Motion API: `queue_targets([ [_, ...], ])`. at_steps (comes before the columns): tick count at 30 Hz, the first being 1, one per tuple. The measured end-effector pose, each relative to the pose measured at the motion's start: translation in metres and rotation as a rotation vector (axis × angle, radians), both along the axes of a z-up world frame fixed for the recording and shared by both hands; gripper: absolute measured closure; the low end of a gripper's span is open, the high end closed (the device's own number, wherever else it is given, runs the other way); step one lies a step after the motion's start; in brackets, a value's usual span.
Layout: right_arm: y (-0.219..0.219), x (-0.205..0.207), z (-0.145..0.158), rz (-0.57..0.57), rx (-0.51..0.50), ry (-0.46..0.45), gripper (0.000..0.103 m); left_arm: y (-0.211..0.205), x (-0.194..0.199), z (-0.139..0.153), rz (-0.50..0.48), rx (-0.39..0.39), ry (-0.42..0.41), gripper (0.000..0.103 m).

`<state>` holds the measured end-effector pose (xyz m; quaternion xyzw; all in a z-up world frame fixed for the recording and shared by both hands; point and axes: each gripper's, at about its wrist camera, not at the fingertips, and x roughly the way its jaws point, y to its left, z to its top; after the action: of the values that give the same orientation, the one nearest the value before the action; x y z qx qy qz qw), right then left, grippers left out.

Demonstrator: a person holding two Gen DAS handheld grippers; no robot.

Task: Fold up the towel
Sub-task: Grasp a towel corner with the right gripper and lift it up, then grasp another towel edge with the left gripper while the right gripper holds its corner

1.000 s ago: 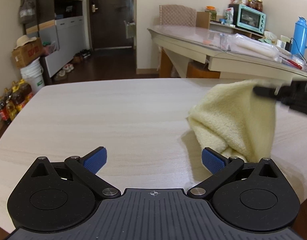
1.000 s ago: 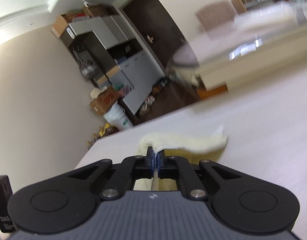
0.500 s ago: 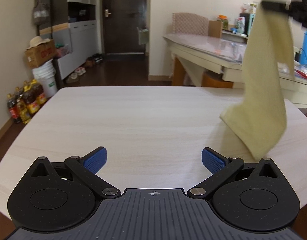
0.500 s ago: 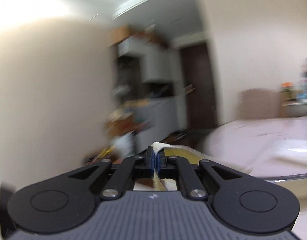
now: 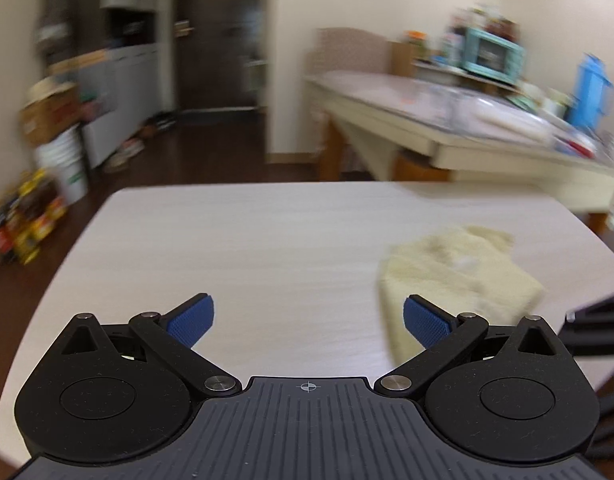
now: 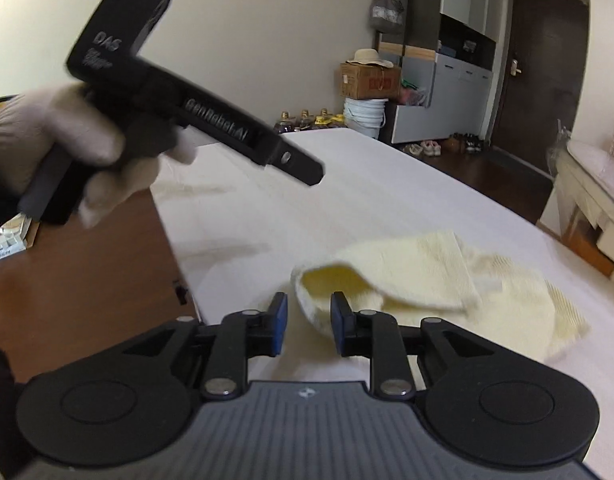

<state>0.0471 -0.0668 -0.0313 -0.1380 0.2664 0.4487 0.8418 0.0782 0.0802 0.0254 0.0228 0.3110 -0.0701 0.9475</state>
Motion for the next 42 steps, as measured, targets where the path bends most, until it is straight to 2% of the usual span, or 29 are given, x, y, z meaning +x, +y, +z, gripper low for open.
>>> queue_targets([
  [4,-0.033,0.003,0.005,-0.171,0.028,0.002,0.075,-0.038,0.01,-0.004,-0.151,0.043,-0.005,0.0],
  [7,-0.061,0.006,0.006,-0.28,0.062,0.022,0.066,-0.068,0.016,-0.01,-0.246,0.089,-0.006,0.002],
  [8,-0.069,0.007,0.006,-0.314,0.069,0.025,0.063,-0.077,0.018,-0.014,-0.271,0.121,-0.004,0.007],
  [11,-0.083,0.017,0.004,-0.359,0.076,0.034,0.063,-0.098,0.023,-0.027,-0.322,0.204,0.02,0.045],
  [13,-0.086,0.019,0.006,-0.365,0.087,0.04,0.063,-0.106,0.026,-0.037,-0.339,0.252,0.042,0.043],
  [17,-0.087,0.02,0.007,-0.346,0.114,0.044,0.061,-0.106,0.025,-0.047,-0.364,0.292,0.058,0.045],
  [19,-0.091,0.016,0.005,-0.331,0.122,0.049,0.061,-0.105,0.024,-0.048,-0.389,0.295,0.06,0.058],
  [21,-0.085,0.016,0.003,-0.303,0.131,0.063,0.061,-0.105,0.025,-0.046,-0.398,0.279,0.066,0.091],
  [24,-0.072,0.019,-0.002,-0.256,0.14,0.087,0.058,-0.093,0.027,-0.039,-0.364,0.207,0.064,0.099],
  [26,-0.061,0.02,-0.005,-0.235,0.135,0.097,0.057,-0.08,0.028,-0.033,-0.321,0.147,0.051,0.099],
  [34,-0.029,0.038,-0.016,-0.249,0.078,0.143,0.058,-0.031,0.012,-0.01,-0.127,0.093,-0.04,0.099],
  [35,-0.028,0.04,-0.017,-0.252,0.072,0.151,0.06,-0.022,0.01,-0.008,-0.093,0.087,-0.048,0.099],
  [37,-0.026,0.041,-0.016,-0.263,0.072,0.165,0.087,-0.011,0.008,-0.007,-0.042,0.078,-0.05,0.099],
  [38,-0.027,0.04,-0.015,-0.26,0.087,0.181,0.094,-0.004,0.008,-0.007,-0.013,0.069,-0.051,0.099],
  [42,-0.04,0.038,-0.002,-0.281,0.149,0.165,0.096,0.005,0.006,-0.011,0.029,0.044,-0.058,0.099],
])
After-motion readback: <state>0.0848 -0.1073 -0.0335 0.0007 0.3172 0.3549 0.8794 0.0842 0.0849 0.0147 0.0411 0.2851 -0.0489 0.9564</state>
